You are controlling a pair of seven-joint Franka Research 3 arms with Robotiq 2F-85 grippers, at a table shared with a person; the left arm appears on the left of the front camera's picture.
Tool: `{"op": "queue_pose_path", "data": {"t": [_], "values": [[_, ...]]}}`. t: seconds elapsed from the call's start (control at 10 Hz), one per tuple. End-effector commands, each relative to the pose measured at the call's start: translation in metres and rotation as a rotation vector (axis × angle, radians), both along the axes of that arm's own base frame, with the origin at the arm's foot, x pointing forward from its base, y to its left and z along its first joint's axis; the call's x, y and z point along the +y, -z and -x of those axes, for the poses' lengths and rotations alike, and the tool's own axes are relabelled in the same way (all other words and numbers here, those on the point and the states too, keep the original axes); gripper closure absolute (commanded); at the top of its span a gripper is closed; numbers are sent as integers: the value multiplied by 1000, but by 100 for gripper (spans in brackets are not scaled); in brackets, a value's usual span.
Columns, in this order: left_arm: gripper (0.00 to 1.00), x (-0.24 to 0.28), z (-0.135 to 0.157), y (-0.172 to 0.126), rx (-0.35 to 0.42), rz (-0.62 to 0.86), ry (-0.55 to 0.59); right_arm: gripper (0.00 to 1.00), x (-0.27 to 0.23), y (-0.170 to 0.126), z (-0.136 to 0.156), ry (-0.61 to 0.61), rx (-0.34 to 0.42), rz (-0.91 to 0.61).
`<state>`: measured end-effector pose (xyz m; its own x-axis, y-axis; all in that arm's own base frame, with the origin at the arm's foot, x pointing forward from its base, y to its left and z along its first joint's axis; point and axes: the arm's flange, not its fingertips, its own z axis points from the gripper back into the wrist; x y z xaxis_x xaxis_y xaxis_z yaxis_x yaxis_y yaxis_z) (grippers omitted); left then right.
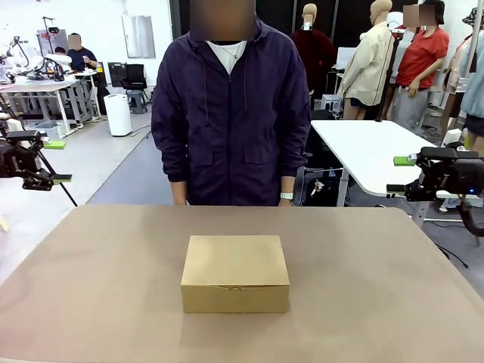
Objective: Pack the items into the box.
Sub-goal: Close the Mailer Box.
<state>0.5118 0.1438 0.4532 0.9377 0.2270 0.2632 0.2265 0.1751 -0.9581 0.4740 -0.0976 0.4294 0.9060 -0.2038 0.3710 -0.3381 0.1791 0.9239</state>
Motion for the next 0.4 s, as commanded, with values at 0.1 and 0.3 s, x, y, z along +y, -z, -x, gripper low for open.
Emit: {"op": "queue_pose_path", "data": {"t": [0.1, 0.3], "values": [[0, -2, 5, -1, -10, -13, -3, 0, 0, -2, 0, -2, -9, 4], [0, -2, 5, -1, -10, -13, -3, 0, 0, -2, 0, -2, -9, 4]]}}
